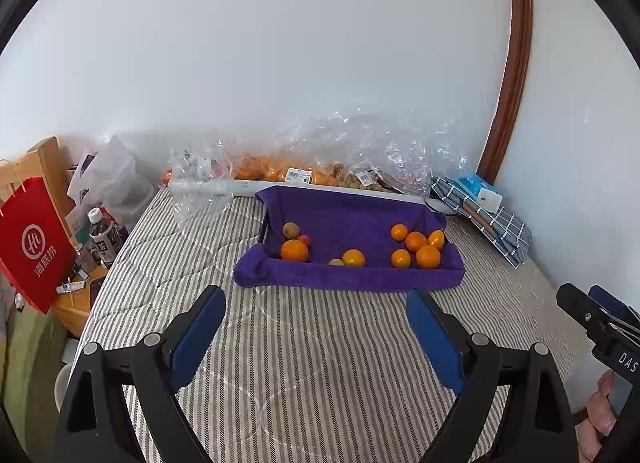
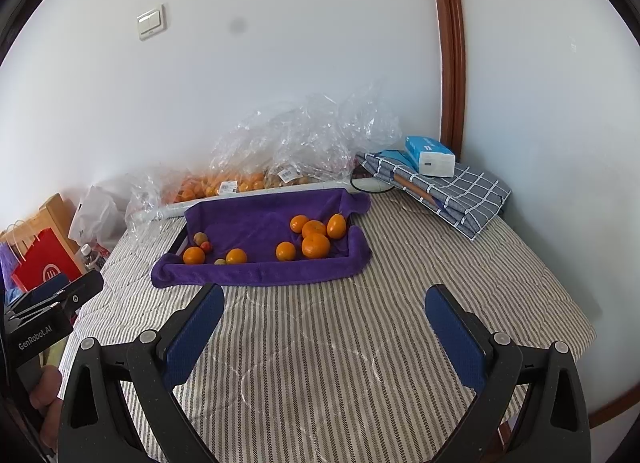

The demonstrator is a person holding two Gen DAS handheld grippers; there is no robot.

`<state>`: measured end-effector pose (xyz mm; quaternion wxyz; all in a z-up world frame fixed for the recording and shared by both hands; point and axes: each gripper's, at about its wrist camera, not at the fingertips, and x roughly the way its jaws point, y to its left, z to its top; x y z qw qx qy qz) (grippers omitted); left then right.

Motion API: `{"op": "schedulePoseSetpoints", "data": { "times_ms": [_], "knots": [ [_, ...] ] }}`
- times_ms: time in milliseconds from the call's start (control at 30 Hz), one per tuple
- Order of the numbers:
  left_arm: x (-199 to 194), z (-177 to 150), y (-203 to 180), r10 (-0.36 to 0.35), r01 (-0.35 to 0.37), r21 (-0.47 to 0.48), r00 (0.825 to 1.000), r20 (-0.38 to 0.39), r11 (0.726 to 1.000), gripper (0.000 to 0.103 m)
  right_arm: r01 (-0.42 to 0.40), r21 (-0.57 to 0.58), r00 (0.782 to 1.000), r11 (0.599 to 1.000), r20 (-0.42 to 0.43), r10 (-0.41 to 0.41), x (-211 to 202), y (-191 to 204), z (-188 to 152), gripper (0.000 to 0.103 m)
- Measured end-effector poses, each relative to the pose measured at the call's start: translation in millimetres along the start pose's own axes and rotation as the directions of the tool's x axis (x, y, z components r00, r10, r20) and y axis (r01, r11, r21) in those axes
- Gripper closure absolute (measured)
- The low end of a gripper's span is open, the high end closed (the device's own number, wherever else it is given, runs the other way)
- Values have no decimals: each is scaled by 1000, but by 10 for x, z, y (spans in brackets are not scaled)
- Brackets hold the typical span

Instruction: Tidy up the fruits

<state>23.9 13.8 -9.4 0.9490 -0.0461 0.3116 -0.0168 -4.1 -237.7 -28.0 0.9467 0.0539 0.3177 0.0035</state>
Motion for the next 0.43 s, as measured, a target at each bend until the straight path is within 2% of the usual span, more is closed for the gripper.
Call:
{"op": "schedulePoseSetpoints", "data": {
  "times_ms": [433],
  "knots": [
    [-9, 2, 4, 7, -7, 4, 1000, 4, 1000, 10, 4, -1, 1000, 1000, -2, -4, 6, 21, -4, 3]
  ]
}}
